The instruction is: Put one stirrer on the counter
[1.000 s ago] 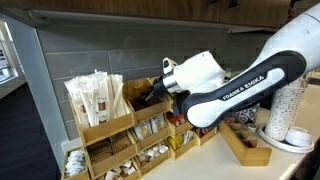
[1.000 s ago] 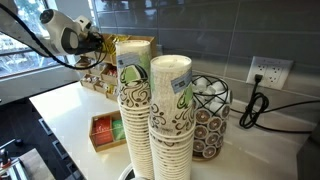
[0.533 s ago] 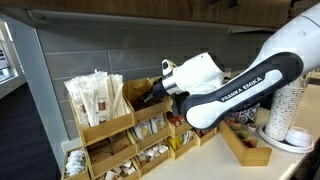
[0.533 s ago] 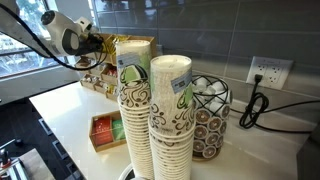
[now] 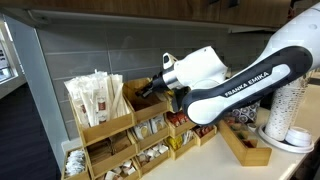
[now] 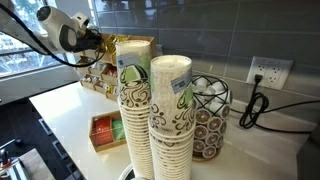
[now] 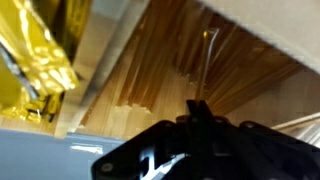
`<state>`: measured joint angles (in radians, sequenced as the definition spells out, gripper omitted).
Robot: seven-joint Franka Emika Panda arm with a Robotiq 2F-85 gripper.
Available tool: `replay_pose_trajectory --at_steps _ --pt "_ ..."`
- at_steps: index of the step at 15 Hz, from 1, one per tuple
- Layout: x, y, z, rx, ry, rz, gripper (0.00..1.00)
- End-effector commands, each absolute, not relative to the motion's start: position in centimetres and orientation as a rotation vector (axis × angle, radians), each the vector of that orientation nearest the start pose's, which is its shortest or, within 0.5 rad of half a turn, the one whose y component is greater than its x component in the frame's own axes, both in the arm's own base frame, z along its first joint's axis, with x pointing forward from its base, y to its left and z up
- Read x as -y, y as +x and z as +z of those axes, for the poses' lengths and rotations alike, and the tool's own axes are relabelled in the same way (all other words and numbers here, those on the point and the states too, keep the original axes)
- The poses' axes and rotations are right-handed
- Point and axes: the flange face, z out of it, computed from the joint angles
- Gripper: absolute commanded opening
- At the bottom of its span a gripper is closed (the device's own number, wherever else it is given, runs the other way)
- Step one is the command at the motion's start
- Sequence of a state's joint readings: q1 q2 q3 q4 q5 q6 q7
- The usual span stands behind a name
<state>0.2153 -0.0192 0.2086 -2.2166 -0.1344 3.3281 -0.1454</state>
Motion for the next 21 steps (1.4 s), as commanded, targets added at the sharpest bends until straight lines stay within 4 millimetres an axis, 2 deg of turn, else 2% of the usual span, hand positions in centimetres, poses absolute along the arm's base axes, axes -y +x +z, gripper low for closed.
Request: replay_pose_trajectory --at_steps 1,5,8,11,15,18,21 --pt "-24.4 49.5 54.6 0.949 -2.436 -1.624 0.01" --pt "-23.4 47.6 57.1 0.958 -2.468 -1.634 0.01" --pt "-23.4 45.7 59.0 0.975 -2.485 -1.634 0.01" --pt "-23.7 43.5 59.2 1.028 -2.571 -1.499 0.01" --pt "-24.4 40.0 57.6 1.136 -2.639 -1.155 0.01" --pt "-24.3 37.5 56.0 1.227 -2.588 -0.906 0.01" --pt "-23.1 36.8 53.2 1.248 -2.565 -0.697 0.01"
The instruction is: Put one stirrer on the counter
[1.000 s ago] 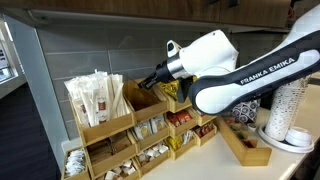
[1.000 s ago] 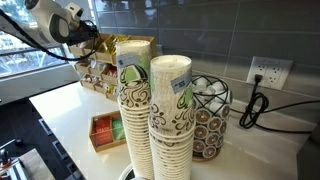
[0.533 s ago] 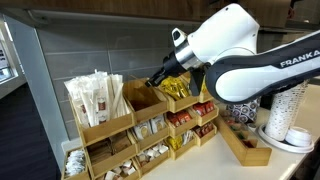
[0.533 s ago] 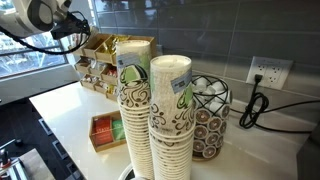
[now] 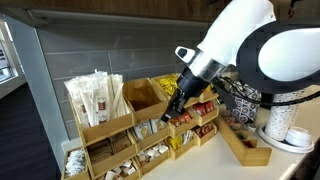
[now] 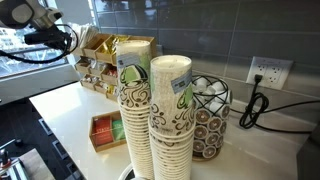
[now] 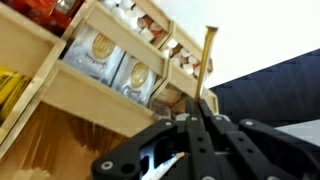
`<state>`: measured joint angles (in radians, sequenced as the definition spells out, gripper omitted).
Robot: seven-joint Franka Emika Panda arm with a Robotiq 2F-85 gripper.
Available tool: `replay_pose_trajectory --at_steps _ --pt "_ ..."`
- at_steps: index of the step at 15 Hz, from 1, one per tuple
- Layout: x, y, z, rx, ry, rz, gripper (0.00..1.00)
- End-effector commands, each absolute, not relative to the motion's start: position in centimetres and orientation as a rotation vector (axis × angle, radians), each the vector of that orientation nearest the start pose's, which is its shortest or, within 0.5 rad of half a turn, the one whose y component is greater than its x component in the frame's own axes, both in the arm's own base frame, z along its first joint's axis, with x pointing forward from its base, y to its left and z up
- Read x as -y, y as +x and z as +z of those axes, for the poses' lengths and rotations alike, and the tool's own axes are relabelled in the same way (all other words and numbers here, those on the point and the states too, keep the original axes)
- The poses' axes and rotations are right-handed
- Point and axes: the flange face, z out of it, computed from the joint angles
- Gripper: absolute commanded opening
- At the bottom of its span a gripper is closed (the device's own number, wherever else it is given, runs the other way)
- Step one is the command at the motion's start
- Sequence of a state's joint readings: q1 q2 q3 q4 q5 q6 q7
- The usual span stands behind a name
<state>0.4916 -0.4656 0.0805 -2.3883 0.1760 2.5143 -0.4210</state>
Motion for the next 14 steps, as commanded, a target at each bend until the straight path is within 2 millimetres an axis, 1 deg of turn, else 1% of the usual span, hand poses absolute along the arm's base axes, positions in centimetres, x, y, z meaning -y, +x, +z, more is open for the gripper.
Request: replay_pose_trajectory --at_steps 1,3,6,8,11,14 --pt "-22.5 37.0 51.8 1.229 -2.596 -0.639 0.01" --pt "-21.4 38.2 49.0 1.163 -2.681 -0.567 0.01" --pt "-19.9 39.9 44.6 1.08 -2.783 -0.541 0.01" --pt "-19.1 40.5 41.6 1.034 -2.821 -0.523 0.01" --pt "-18.4 39.9 37.9 1.007 -2.824 -0.472 0.01" --pt "-17.9 38.4 34.7 0.988 -2.84 -0.39 0.01"
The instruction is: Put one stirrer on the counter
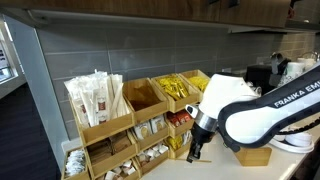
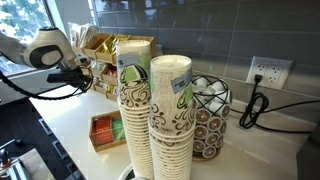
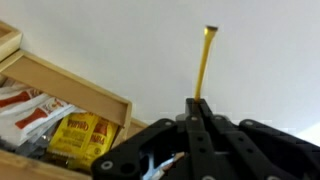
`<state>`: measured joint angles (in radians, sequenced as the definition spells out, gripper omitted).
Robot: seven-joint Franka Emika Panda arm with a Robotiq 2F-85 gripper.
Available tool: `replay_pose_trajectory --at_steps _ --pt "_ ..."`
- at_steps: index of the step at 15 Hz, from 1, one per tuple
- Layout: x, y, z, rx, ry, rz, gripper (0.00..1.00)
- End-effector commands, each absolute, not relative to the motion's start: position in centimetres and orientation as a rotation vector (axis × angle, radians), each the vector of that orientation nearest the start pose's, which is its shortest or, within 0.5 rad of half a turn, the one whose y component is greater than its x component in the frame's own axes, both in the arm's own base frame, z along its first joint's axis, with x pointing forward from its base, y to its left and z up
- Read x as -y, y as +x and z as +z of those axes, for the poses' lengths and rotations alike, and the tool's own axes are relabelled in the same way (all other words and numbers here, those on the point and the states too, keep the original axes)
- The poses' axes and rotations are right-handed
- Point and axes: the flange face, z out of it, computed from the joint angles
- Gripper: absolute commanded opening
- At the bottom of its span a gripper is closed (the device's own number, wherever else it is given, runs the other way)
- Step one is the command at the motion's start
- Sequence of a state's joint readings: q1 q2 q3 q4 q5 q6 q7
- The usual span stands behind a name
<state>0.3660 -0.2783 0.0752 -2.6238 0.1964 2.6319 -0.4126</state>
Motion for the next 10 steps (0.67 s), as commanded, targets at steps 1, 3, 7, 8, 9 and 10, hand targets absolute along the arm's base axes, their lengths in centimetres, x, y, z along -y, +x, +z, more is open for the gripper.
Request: replay_pose_trajectory --at_steps 1,3,7,8,9,10 --pt "-17.8 37.9 33.7 0.977 -2.848 -0.359 0.01" --pt "-17.7 37.2 32.1 0.963 -2.853 -0.305 0.01" --pt "-17.7 36.4 30.4 0.948 -2.862 -0.252 0.01" --pt "-17.7 36.4 30.3 0.944 -2.863 -0.254 0.06" --pt "-17.7 36.5 30.2 0.936 -2.872 -0.26 0.3" --pt "-17.9 36.6 30.6 0.922 -2.861 -0.281 0.31"
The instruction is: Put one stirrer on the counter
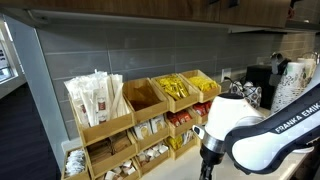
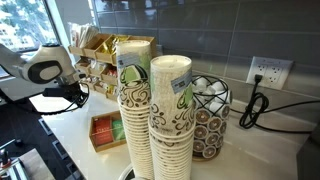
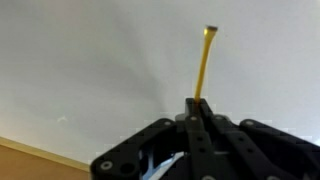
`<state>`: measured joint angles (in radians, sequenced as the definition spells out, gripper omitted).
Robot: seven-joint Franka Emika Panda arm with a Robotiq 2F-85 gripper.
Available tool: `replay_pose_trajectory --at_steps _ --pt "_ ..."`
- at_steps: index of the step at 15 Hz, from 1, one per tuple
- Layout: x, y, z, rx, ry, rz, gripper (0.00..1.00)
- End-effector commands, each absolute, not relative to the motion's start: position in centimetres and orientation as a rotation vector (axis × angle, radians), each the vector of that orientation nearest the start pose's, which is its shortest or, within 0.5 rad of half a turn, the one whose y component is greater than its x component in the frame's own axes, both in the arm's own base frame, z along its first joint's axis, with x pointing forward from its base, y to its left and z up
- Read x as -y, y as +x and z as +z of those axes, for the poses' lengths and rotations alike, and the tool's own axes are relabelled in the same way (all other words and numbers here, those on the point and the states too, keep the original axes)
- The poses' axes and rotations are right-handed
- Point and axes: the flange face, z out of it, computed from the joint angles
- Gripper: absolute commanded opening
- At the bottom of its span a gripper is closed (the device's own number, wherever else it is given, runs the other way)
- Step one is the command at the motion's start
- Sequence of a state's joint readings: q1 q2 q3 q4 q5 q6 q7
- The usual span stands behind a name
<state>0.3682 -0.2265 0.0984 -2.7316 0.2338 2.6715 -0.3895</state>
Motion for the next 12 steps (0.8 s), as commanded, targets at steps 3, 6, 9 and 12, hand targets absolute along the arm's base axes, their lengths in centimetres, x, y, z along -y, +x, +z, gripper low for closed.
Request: replay_pose_trajectory --at_steps 3,6,9,12 --pt "-18.3 37.0 32.6 0.908 -2.867 -0.342 0.49" --pt "-18.7 36.7 35.4 0.943 -2.865 -0.405 0.71" --pt "-18.8 35.9 38.2 0.97 -2.846 -0.46 0.93" --pt "-18.4 34.7 40.5 0.981 -2.834 -0.441 1.0"
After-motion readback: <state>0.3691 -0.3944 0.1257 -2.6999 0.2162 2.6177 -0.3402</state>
